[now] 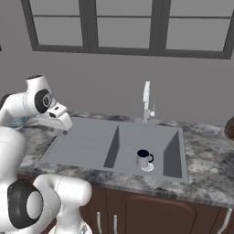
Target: Pick the mug and place it in the sink. Pick the bowl and place it in the open cabinet and then close the cabinet.
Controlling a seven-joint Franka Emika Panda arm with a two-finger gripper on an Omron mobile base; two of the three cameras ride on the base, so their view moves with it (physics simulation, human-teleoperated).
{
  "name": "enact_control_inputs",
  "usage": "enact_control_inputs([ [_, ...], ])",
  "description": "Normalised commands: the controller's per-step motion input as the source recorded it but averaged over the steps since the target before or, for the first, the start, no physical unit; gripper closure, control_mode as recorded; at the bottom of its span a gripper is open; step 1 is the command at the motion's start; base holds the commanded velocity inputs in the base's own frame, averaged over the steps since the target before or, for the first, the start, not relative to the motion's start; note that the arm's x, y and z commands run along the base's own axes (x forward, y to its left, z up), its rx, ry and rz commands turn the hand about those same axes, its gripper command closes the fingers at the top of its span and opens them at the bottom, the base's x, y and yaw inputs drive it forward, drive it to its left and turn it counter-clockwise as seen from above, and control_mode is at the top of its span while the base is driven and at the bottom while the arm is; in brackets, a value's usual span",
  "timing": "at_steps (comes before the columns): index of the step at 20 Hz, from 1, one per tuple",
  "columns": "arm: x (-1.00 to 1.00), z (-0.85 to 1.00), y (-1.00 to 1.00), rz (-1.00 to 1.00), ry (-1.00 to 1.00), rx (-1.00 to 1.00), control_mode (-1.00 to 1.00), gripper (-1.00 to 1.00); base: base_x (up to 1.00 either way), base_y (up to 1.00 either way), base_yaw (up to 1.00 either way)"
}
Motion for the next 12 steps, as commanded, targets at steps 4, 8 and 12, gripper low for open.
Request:
enact_control_inputs([
  [4, 0.22, 0.0, 0.36, 0.0, -0.15, 0.0, -1.0, -1.0, 0.0, 0.0, 0.0],
  [8, 0.22, 0.0, 0.27, 0.06, -0.01, 0.0, -1.0, -1.0, 0.0, 0.0, 0.0],
  [12, 0.38, 0.0, 0.47, 0.05, -0.01, 0.0, -1.0, -1.0, 0.0, 0.0, 0.0],
])
